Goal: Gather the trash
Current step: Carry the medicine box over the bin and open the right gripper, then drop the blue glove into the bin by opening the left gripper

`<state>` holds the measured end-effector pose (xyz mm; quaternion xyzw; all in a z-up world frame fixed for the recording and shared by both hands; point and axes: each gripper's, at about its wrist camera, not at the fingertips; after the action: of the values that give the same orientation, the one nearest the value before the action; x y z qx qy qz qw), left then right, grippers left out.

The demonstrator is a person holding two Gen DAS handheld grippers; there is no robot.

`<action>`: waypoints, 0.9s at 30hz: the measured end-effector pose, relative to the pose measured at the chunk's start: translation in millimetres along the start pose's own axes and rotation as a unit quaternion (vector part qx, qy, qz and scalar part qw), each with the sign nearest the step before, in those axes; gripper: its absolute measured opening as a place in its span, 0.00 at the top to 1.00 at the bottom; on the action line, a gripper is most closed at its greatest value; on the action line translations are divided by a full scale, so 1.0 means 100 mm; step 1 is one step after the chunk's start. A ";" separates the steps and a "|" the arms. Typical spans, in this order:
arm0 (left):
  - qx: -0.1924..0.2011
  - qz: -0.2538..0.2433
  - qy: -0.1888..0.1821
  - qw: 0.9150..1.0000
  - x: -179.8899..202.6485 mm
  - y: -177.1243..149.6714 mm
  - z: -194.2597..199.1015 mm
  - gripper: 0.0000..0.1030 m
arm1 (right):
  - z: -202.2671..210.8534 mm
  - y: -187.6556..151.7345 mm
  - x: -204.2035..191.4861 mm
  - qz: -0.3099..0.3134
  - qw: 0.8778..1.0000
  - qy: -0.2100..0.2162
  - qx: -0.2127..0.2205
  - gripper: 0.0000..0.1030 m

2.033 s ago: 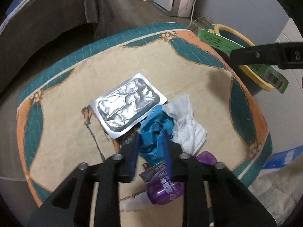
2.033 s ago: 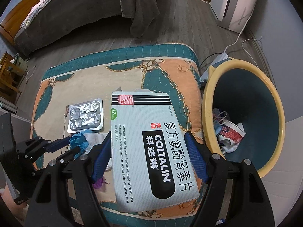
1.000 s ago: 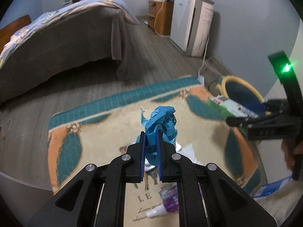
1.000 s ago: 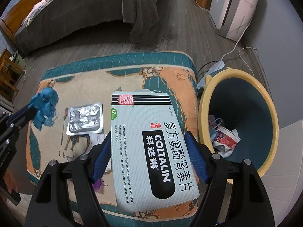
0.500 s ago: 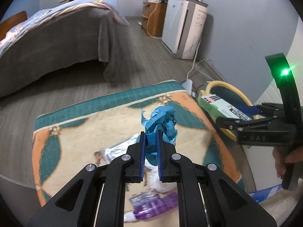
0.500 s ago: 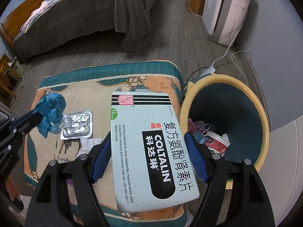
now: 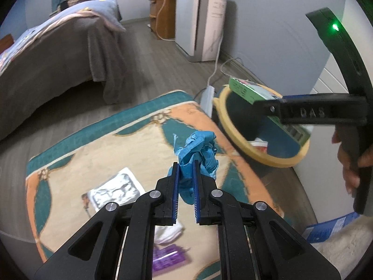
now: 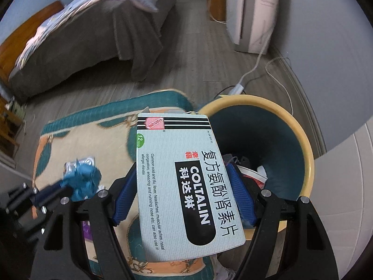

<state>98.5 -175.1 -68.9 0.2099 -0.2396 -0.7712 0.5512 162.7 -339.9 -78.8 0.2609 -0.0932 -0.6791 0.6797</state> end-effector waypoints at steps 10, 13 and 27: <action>-0.001 -0.008 -0.025 1.000 0.40 0.18 -0.07 0.89 | 0.11 0.09 0.54 -0.042 0.998 -0.032 0.021 0.29; -0.010 -0.016 -0.032 0.999 0.55 0.25 -0.14 0.89 | 0.08 0.07 0.80 -0.064 0.995 -0.072 0.015 0.29; -0.006 -0.067 -0.047 0.997 1.17 0.69 -0.58 0.85 | 0.03 0.06 1.15 -0.128 0.987 -0.091 0.031 0.27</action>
<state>149.0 -313.4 -80.4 0.1854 -0.2460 -0.8167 0.4879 173.7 -453.1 -99.7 0.2285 -0.1419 -0.7781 0.5676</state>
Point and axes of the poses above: each gripper's, at about its wrist camera, not at the fingertips, and z roughly against the way its jaws point, x to its right, y to its top, and after that the axes turned 8 degrees about y, right-handed
